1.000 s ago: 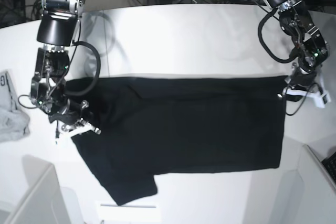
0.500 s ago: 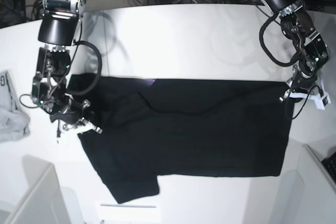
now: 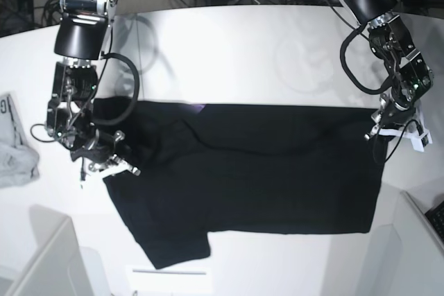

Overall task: Fold the T-shirt properly
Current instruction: 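Lift the shoulders and drag the shirt toward the robot with both grippers, then pull the shirt further toward the robot, then release both grippers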

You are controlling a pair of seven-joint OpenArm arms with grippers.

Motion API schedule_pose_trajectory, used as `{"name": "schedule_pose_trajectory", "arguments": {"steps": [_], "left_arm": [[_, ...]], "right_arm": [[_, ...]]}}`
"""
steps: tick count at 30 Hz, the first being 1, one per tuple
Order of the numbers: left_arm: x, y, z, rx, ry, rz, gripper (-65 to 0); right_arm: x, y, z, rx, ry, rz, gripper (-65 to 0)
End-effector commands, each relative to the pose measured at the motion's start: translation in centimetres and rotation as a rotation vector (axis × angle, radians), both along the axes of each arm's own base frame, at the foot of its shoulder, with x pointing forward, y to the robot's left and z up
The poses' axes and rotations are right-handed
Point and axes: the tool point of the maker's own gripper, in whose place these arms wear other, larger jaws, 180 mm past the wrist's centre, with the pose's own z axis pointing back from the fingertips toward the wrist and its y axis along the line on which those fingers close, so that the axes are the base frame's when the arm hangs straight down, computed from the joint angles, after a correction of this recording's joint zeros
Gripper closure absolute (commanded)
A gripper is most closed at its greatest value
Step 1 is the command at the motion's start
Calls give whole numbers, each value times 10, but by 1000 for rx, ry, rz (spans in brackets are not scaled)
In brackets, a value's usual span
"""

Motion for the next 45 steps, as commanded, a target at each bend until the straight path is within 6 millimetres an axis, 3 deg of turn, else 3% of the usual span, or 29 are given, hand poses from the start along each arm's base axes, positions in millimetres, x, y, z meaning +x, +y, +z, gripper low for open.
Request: {"name": "schedule_pose_trajectory", "arguments": {"steps": [1, 3, 5, 8, 11, 14, 16, 19, 24, 29, 37, 45], "left_arm": [[12, 14, 24, 55, -62, -3, -221], [16, 23, 33, 75, -73, 2, -316], [19, 33, 34, 80, -68, 12, -397], [24, 40, 44, 92, -82, 9, -467], [22, 42, 59, 121, -115, 10, -472], [-7, 55, 71, 150, -145, 58, -472], [-33, 55, 62, 101, -150, 90, -472], [-62, 59, 50, 10, -158, 128, -471], [-90, 51, 33, -33, -119, 84, -471], [-99, 53, 27, 11, -140, 62, -469], [-112, 64, -8, -51, -79, 124, -469], [-89, 67, -29, -150, -96, 178, -471]], "right_arm": [[13, -10, 19, -9, -60, -17, -71], [7, -20, 14, -30, -54, -28, -176], [5, -23, 13, -37, -63, -41, -234], [-6, -29, 13, -57, -92, -79, -234], [-26, -54, 16, -80, -100, -267, -236], [-57, -72, 19, -112, -105, -425, -243], [-81, -71, 13, -115, -96, -475, -260], [-108, -71, -4, -105, -50, -520, -351], [-135, -71, -35, -66, 46, -592, -434], [-133, -67, -52, -57, 77, -564, -435], [-126, -63, -70, -38, 118, -557, -434], [-127, -61, -83, -36, 154, -550, -432]]}}
